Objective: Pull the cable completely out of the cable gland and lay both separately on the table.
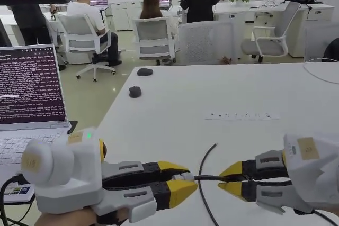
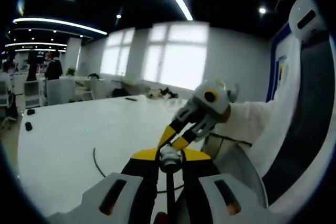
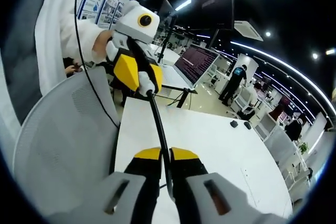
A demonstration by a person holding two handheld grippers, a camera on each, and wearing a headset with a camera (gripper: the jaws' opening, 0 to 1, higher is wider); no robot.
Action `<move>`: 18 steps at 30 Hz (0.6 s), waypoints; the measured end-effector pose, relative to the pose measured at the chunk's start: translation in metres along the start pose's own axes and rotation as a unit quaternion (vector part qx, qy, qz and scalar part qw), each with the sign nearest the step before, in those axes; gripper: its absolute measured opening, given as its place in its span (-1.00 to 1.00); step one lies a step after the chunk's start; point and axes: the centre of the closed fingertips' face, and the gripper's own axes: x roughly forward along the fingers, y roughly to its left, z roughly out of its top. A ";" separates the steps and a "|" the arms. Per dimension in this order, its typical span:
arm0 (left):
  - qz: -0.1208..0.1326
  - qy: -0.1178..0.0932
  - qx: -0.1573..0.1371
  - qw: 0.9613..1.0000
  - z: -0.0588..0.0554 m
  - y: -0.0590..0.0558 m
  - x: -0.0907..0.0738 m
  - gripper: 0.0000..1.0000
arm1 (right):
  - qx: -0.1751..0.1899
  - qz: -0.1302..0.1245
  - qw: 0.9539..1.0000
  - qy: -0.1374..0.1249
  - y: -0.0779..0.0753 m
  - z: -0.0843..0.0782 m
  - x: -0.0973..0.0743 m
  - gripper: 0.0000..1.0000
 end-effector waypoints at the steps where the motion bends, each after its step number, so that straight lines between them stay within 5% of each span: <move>1: 0.001 0.000 0.000 1.000 0.000 0.001 -0.001 -0.66 | 0.003 -0.001 1.000 0.000 0.000 -0.001 -0.001 -0.92; 18: 0.011 0.003 0.006 1.000 0.002 0.005 -0.008 -0.66 | 0.024 0.005 1.000 0.006 0.006 -0.010 0.003 -0.92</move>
